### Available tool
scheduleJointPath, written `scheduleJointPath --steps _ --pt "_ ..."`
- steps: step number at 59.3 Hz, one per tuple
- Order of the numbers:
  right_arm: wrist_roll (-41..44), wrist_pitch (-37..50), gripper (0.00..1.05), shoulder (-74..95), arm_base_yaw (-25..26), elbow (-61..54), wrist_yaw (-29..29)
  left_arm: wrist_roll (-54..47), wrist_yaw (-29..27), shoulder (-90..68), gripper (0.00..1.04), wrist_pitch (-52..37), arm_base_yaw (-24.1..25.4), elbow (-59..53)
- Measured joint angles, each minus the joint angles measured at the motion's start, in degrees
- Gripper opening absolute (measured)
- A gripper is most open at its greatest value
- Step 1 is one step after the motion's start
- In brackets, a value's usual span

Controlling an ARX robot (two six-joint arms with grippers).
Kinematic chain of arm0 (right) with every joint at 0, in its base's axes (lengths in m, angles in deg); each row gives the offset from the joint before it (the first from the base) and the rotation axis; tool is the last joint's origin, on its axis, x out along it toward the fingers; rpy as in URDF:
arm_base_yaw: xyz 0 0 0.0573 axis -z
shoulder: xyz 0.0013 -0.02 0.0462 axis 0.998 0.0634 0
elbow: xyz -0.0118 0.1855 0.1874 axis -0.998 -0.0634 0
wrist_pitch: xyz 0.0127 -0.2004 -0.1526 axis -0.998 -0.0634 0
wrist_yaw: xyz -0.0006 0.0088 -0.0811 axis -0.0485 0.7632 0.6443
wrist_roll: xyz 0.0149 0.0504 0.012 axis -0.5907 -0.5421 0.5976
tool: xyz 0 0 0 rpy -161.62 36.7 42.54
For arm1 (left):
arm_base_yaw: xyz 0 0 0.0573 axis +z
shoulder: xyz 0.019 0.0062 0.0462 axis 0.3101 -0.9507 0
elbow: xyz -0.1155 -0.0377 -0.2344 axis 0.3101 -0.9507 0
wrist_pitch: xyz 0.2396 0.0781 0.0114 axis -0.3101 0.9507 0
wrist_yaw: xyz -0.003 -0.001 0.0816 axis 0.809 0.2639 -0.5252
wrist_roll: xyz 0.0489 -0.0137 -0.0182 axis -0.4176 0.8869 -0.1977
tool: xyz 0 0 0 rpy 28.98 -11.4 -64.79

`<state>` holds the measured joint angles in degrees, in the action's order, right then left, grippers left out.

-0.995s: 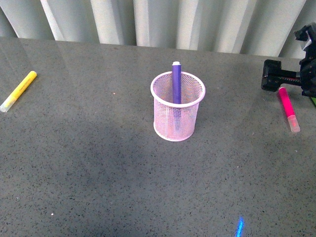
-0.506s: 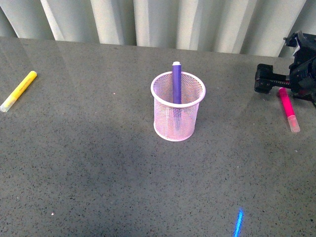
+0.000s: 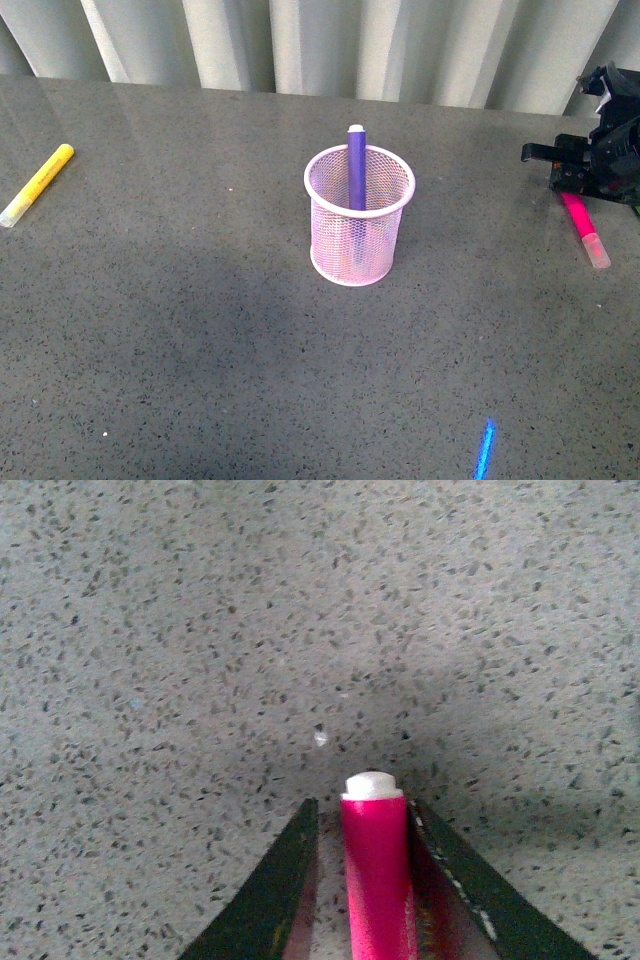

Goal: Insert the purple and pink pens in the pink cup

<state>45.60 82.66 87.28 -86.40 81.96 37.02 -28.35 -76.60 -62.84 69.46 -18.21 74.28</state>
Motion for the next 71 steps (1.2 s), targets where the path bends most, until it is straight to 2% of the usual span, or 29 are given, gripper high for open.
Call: scheduleJointPath --steps 5,25,29,33,37,40,48,56,68,71 --pt "-0.5 0.2 0.12 -0.5 -0.7 -0.8 0.0 0.0 0.0 0.0 0.98 0.0 0.0 0.0" --pt "-0.4 4.2 0.11 -2.9 -1.6 -5.4 2.8 0.0 0.0 0.0 0.98 0.0 0.0 0.0" --pt "1.2 7.3 0.11 -4.0 -2.0 -7.6 5.4 0.0 0.0 0.0 0.98 0.0 0.0 0.0" --pt "6.0 14.8 0.11 -6.2 -3.0 -11.3 9.6 0.0 0.0 0.0 0.98 0.0 0.0 0.0" --pt "10.7 22.6 0.11 -9.7 -4.5 -14.2 10.3 0.0 0.0 0.0 0.98 0.0 0.0 0.0" --pt "12.1 25.3 0.11 -12.0 -5.7 -15.0 9.6 0.0 0.0 0.0 0.98 0.0 0.0 0.0" --pt "13.0 32.0 0.11 -18.5 -10.5 -17.0 7.2 0.0 0.0 0.0 0.98 0.0 0.0 0.0" --pt "13.6 41.7 0.11 -21.8 -18.0 -20.5 5.1 0.0 0.0 0.0 0.98 0.0 0.0 0.0" --pt "17.6 56.1 0.11 -20.4 -28.2 -25.2 6.8 0.0 0.0 0.0 0.98 0.0 0.0 0.0" --pt "19.9 63.0 0.11 -18.7 -31.2 -26.8 7.4 0.0 0.0 0.0 0.98 0.0 0.0 0.0"
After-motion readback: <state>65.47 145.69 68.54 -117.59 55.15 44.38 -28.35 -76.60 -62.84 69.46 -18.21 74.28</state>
